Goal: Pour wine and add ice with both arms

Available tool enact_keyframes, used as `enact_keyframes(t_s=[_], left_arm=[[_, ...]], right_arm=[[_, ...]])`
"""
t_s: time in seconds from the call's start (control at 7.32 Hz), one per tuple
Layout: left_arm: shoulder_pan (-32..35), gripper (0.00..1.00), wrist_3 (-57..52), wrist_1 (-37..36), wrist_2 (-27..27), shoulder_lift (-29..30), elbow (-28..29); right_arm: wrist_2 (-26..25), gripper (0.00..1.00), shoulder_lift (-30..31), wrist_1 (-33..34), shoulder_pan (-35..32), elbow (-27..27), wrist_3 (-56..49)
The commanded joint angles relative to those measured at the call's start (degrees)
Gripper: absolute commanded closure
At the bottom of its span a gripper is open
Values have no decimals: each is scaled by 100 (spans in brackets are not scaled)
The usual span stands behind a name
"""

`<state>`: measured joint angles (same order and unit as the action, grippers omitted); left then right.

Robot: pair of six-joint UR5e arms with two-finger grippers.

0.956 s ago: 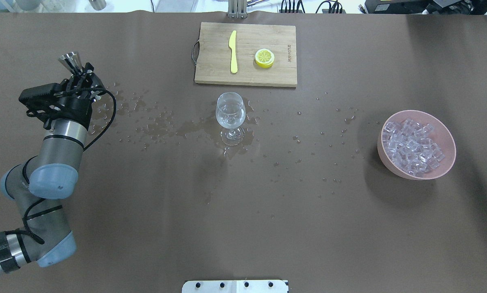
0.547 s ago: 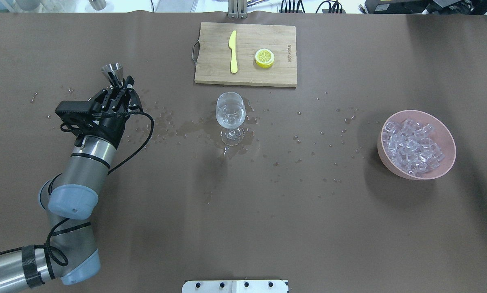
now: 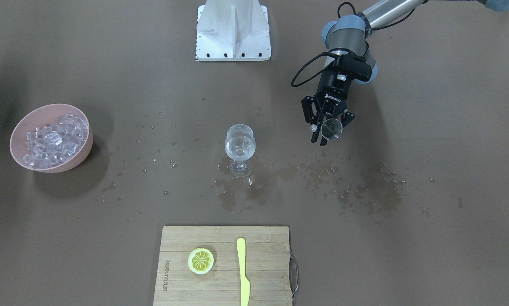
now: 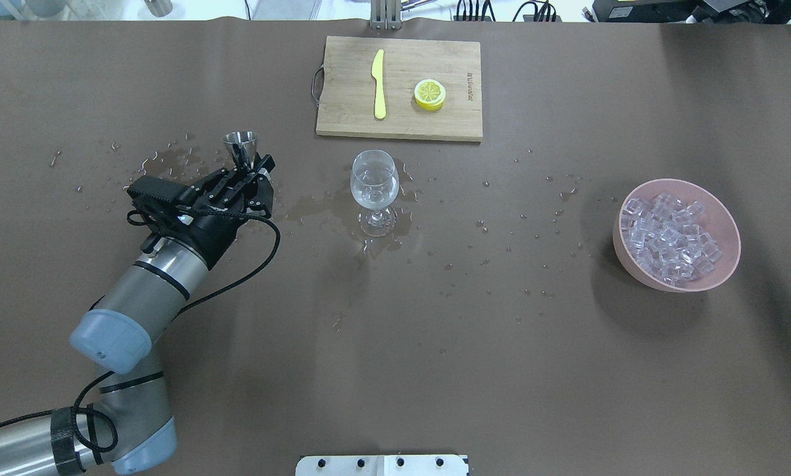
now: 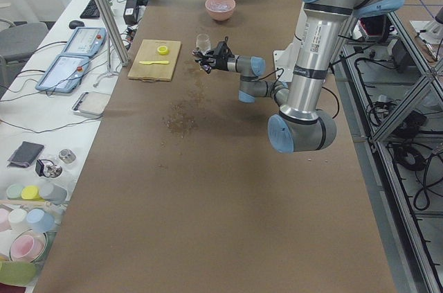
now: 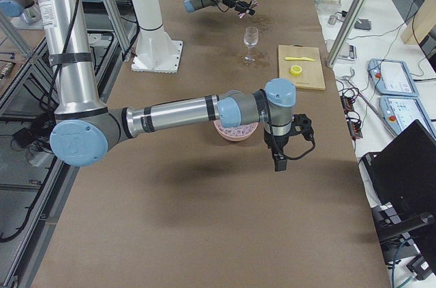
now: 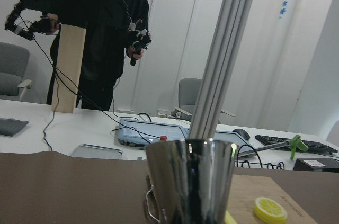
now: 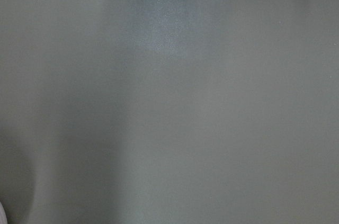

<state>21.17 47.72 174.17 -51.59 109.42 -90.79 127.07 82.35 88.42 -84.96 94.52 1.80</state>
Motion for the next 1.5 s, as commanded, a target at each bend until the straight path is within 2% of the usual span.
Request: enact_keyframes(t_s=[0.0,0.41,0.55,0.82,1.23,1.37], left_arm=[[2,100,-647,774,-1173,141,17],[1,100,-1323,750,-1958,290,17],[2,100,-1405,611,-1969,291,17],[80,100,-1545,145,-2328,396,0],[255,100,-1546,-698,-2443,563,-35],[422,100,-1538,-987,-2713,676,-53]], right_arm=[[2,0,0,0,-3,-21,5],[2,0,26,0,-3,-30,5],[2,0,26,0,-3,-39,5],[2,0,88,0,-3,-30,5],[11,0,149,0,-3,-30,5],[11,0,167,0,-3,-22,5]])
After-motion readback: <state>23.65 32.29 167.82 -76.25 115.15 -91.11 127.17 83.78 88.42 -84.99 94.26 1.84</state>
